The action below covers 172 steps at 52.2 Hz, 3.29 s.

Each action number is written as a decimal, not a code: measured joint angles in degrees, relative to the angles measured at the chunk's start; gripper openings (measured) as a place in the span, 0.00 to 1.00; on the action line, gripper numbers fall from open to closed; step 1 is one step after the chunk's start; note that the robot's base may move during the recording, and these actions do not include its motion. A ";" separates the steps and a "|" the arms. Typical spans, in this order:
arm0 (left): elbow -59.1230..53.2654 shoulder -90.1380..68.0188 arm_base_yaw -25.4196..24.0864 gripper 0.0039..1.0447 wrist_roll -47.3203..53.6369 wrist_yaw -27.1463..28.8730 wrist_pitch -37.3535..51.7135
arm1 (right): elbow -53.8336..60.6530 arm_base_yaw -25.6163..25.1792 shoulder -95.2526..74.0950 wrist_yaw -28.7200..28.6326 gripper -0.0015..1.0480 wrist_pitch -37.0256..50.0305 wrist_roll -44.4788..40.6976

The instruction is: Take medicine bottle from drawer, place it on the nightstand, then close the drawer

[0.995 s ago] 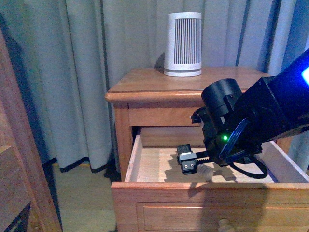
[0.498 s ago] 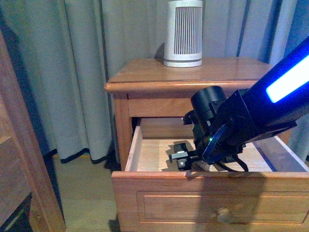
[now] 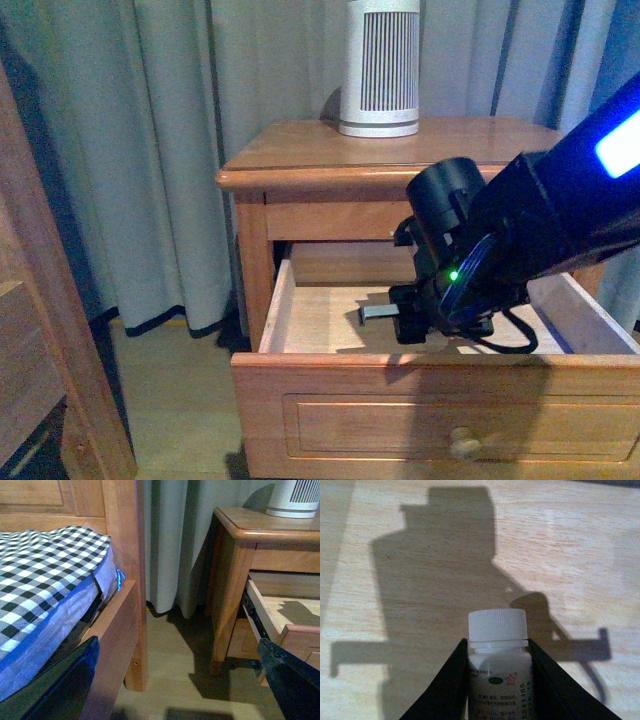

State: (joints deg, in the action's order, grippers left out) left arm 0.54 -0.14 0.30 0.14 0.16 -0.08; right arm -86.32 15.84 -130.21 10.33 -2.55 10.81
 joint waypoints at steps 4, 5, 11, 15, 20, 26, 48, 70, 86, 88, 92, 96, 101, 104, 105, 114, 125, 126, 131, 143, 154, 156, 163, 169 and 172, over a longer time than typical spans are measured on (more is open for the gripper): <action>0.00 0.00 0.00 0.94 0.00 -0.02 0.00 | 1.64 0.42 4.55 -0.92 0.29 -3.02 3.04; 0.00 0.00 0.00 0.94 0.00 0.00 0.00 | 1.81 0.48 5.27 -1.05 0.29 -3.43 3.52; 0.00 0.00 0.00 0.94 0.00 0.00 0.00 | 2.69 1.40 13.00 -1.99 0.29 -8.02 7.48; 0.00 0.00 0.00 0.94 -0.02 0.00 0.00 | 2.67 1.84 18.95 -1.95 0.29 -10.25 8.59; 0.00 0.00 0.00 0.94 0.00 0.00 0.00 | 1.38 0.90 23.52 0.66 0.29 -8.81 6.99; 0.00 0.00 0.00 0.94 0.00 0.00 0.00 | -4.76 -3.17 23.98 3.65 0.29 -7.98 2.89; 0.00 0.00 0.00 0.94 0.00 0.00 0.00 | -29.09 -13.97 5.14 11.15 0.29 -14.82 -1.62; 0.00 0.00 0.00 0.94 0.00 0.00 0.00 | -29.48 -13.53 2.23 10.03 0.79 -7.50 -2.40; 0.00 0.00 0.00 0.94 -0.02 0.00 0.00 | -3.30 -13.33 26.08 9.57 0.93 5.03 -3.26; 0.00 0.00 0.00 0.94 0.00 -0.02 0.00 | 0.96 -13.51 29.92 8.83 0.93 7.21 -3.17; 0.00 0.00 0.00 0.94 -0.02 0.00 0.00 | 13.42 -13.73 40.22 7.54 0.93 12.98 -3.32; 0.00 0.00 0.00 0.94 -0.02 0.00 0.00 | 27.78 -13.79 50.90 5.70 0.93 15.91 -2.95; 0.00 0.00 0.00 0.94 -0.02 0.00 0.00 | 41.62 -13.18 59.67 3.48 0.93 15.65 -2.03; 0.00 0.00 0.00 0.94 0.00 0.00 0.00 | 48.76 -12.31 63.73 2.82 0.93 15.13 -1.14; 0.00 0.00 0.00 0.94 0.00 0.00 0.00 | 51.32 -11.93 65.22 2.47 0.93 14.60 -0.81; 0.00 0.00 0.00 0.94 -0.02 0.00 0.00 | 66.40 -8.94 70.20 3.93 0.93 17.64 2.29; 0.00 0.00 0.00 0.94 -0.02 0.00 0.00 | 73.66 -6.60 54.86 4.96 0.93 37.48 3.13; 0.00 0.00 0.00 0.94 0.00 0.00 0.00 | 73.64 -6.45 52.94 4.96 0.93 39.43 3.15; 0.00 0.00 0.00 0.94 0.00 0.00 0.00 | 72.74 -5.88 44.50 5.31 0.93 46.97 3.13; 0.00 0.00 0.00 0.94 0.00 0.00 0.00 | 65.70 -5.64 30.69 4.59 0.93 55.93 1.70; 0.00 0.00 0.00 0.94 0.00 0.00 0.00 | 55.01 -8.35 18.88 1.55 0.93 57.20 -0.35; 0.00 0.00 0.00 0.94 0.00 0.00 0.00 | 52.48 -8.96 17.22 1.36 0.93 56.37 -0.55; 0.00 0.00 0.00 0.94 -0.02 -0.02 0.00 | 40.89 -10.86 10.80 0.98 0.93 53.53 -2.69; 0.00 0.00 0.00 0.94 -0.02 0.00 0.00 | 27.54 -11.89 4.48 1.49 0.93 49.53 -5.77; 0.00 0.00 0.00 0.94 0.00 0.00 0.00 | 22.99 -12.02 2.03 1.84 0.93 48.17 -6.82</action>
State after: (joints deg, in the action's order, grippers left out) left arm 0.54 -0.14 0.30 0.14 0.16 -0.08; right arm -63.33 3.81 -128.18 12.16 45.63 3.99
